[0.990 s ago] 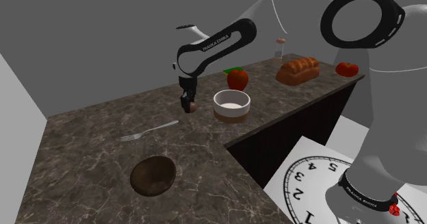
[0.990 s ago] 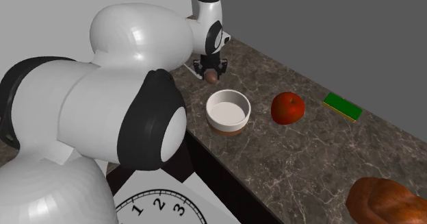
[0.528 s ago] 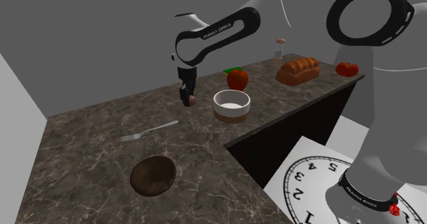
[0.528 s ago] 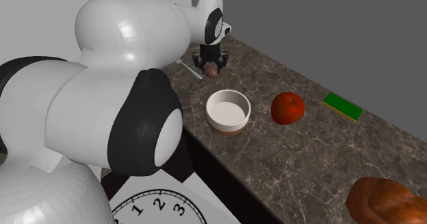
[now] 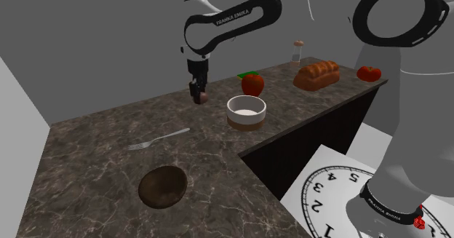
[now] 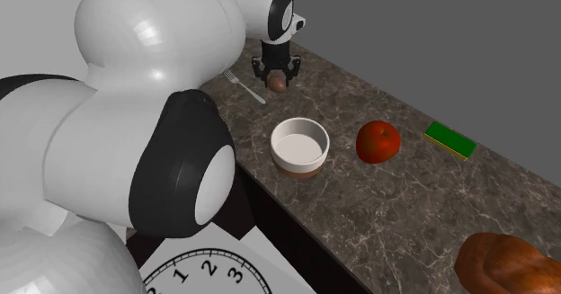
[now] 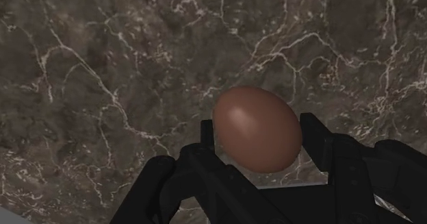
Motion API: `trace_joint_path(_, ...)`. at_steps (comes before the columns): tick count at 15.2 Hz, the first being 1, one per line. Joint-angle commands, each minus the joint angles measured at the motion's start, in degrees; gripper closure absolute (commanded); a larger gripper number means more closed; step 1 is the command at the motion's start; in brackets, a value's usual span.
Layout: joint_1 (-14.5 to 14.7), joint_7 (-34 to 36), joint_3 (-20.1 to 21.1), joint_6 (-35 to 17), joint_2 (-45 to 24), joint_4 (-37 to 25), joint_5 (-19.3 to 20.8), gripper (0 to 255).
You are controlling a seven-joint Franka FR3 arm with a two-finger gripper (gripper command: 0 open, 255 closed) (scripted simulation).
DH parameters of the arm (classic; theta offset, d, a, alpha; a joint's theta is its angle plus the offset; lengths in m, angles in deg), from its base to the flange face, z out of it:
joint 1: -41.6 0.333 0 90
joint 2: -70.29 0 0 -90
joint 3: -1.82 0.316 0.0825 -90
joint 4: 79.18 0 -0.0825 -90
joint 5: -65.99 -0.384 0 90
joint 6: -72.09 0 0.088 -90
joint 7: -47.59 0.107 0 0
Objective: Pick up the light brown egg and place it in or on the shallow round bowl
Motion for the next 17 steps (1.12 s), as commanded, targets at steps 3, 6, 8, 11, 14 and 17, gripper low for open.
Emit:
trace_joint_path(3, 0.0, 0.0, 0.0, 2.2, 0.3, -2.0, -0.1, 255)
trace_joint_path(6, 2.2, 3.4, 1.1, 1.4, 2.4, 1.0, 0.2, 255)
trace_joint_path(8, 3.7, 5.8, 1.9, 1.0, 3.5, 2.6, 0.4, 255)
trace_joint_path(11, 6.0, 9.4, 3.1, 0.6, 4.9, 4.4, 0.8, 255)
trace_joint_path(14, 8.3, 13.1, 4.3, 0.4, 5.7, 5.5, 1.1, 255)
trace_joint_path(17, 10.7, 16.9, 5.7, 0.4, 6.1, 6.0, 1.6, 255)
